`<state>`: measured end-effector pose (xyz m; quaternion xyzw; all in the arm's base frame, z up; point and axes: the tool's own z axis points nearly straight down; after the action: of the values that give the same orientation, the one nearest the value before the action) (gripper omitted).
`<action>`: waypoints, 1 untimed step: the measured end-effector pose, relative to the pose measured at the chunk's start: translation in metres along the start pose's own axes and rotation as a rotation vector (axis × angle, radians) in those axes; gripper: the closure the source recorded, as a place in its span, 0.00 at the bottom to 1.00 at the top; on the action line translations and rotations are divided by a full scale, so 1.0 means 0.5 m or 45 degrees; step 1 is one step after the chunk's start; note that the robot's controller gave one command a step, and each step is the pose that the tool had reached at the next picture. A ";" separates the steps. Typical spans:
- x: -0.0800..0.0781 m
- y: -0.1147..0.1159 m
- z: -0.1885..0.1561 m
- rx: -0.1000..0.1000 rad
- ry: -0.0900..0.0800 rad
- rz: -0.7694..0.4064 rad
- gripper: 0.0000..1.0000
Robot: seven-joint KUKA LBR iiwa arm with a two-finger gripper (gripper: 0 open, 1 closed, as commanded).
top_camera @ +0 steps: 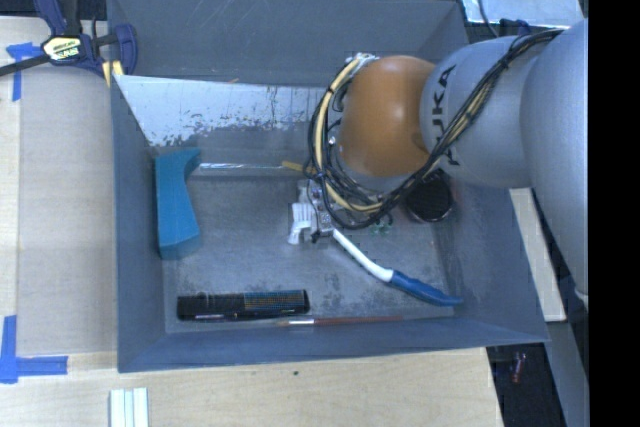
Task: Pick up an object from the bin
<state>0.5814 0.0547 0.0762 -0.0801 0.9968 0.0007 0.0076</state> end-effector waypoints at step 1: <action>0.000 0.000 0.000 0.000 0.000 0.000 1.00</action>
Offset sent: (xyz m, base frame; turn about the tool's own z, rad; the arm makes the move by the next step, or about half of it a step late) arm 0.0000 0.0000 0.0000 0.0000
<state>0.5814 0.0547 0.0762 -0.0801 0.9968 0.0007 0.0076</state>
